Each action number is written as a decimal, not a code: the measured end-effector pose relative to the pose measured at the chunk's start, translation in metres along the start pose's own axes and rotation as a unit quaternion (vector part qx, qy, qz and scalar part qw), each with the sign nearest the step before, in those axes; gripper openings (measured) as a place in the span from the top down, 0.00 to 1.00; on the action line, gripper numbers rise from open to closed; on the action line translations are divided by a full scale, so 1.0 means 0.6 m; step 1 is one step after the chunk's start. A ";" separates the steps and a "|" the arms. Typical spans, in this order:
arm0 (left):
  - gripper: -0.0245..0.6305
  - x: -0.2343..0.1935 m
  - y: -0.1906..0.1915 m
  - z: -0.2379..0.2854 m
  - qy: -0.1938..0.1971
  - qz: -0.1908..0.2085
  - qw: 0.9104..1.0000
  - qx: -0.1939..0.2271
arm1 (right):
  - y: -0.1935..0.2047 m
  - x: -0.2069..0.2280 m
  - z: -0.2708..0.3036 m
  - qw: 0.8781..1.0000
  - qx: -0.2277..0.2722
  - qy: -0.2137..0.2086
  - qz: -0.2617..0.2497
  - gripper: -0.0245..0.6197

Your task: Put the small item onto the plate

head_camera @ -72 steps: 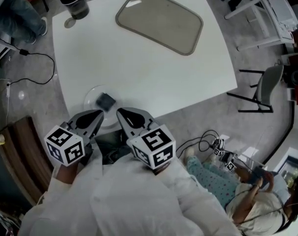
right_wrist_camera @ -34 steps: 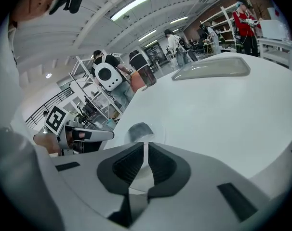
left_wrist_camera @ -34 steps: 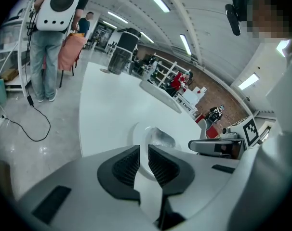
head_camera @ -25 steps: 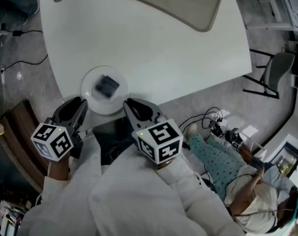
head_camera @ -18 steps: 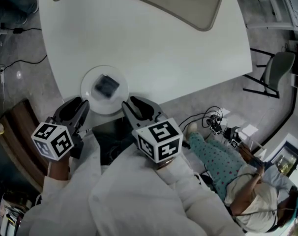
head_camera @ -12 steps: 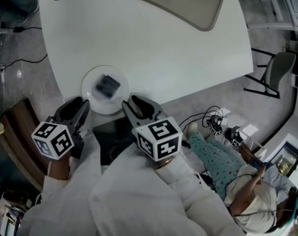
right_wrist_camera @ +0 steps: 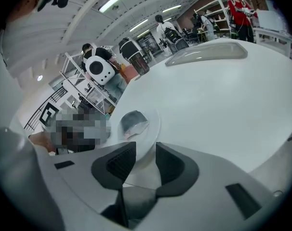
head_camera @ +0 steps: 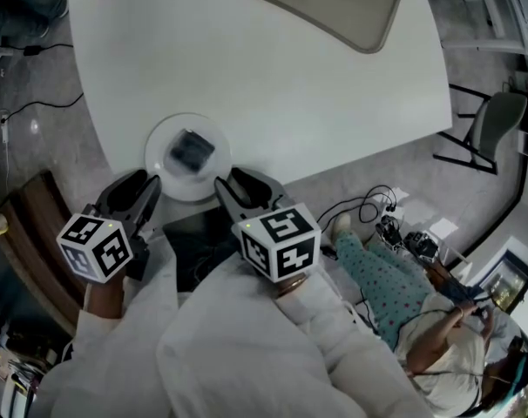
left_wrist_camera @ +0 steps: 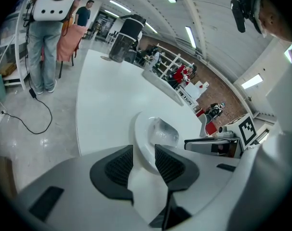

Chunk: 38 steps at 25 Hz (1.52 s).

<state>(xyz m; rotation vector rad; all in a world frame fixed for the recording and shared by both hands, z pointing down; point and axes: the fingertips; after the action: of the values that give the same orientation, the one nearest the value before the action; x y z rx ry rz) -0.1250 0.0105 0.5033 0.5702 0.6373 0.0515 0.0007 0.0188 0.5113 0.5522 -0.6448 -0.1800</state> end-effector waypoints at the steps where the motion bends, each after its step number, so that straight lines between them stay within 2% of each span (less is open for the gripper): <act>1: 0.77 0.000 0.001 0.001 -0.001 0.003 1.000 0.001 | 0.001 0.002 0.000 1.000 0.002 0.000 0.004 0.78; 9: 0.77 0.000 -0.006 0.008 0.003 -0.002 1.000 0.018 | -0.003 0.008 0.004 1.000 0.015 0.011 0.024 0.78; 15: 0.77 0.004 -0.009 0.011 0.004 -0.004 1.000 0.018 | -0.006 0.013 0.002 0.999 0.027 0.016 0.037 0.82; 20: 0.77 0.005 -0.011 0.012 0.002 0.010 1.000 0.016 | -0.012 0.015 0.005 0.998 0.034 0.010 0.046 0.83; 28: 0.82 -0.003 0.000 0.012 -0.002 0.029 1.000 0.010 | -0.004 0.015 0.005 0.999 0.037 0.019 0.034 0.84; 38: 0.82 0.007 -0.007 0.007 0.003 0.039 0.999 0.009 | -0.014 0.012 -0.008 0.998 0.043 0.028 0.027 0.84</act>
<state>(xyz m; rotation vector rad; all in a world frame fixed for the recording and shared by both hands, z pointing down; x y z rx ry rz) -0.1198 0.0061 0.5015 0.6121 0.6209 0.1205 0.0096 0.0115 0.5073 0.6206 -0.6144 -0.0856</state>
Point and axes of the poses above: the fingertips, and each gripper's own axes: z forward along the fingers, x to its right, y out of its underside, and after that the axes turned 5 degrees about x, right-handed
